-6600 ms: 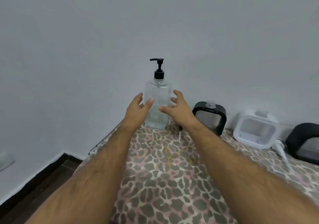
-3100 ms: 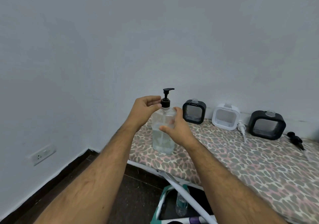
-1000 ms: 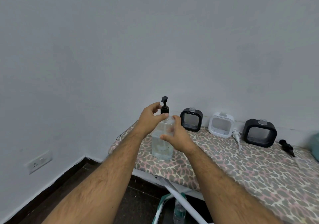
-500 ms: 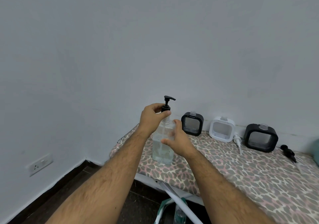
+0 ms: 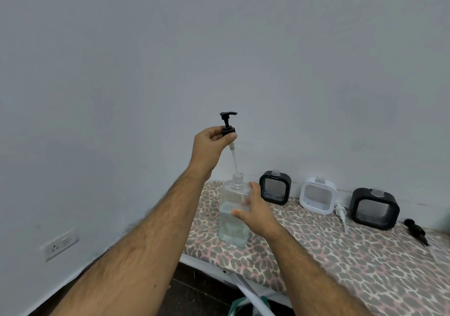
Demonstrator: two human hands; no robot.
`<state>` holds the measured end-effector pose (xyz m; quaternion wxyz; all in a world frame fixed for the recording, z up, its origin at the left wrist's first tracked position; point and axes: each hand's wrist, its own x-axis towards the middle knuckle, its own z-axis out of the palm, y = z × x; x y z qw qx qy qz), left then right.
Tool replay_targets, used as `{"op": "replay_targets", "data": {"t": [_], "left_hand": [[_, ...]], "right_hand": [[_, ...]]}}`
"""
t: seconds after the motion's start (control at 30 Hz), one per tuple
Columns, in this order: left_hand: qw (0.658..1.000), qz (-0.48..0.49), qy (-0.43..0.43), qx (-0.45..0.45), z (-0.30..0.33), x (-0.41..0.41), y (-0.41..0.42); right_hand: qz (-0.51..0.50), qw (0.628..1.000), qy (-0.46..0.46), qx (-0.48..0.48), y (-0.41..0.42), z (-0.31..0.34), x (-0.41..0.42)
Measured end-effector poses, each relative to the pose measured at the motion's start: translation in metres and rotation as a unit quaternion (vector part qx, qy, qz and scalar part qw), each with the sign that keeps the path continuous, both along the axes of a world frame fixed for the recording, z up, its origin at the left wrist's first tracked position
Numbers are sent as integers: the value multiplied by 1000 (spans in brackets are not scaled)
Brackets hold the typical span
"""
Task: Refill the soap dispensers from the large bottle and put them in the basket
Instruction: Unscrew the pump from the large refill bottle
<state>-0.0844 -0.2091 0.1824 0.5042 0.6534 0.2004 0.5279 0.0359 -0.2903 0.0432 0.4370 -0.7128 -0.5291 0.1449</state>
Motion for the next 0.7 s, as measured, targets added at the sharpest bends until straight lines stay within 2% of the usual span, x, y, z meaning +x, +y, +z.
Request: {"op": "replay_targets", "data": {"t": [0.3,0.7], "left_hand": [[999,-5,-36,5,27,-10,1],[999,-10,-37,5,37,-16,-1]], "right_hand": [[3,1000,2,7,0,-1,0],[2,1000,6,5,-1,-1,-1]]}}
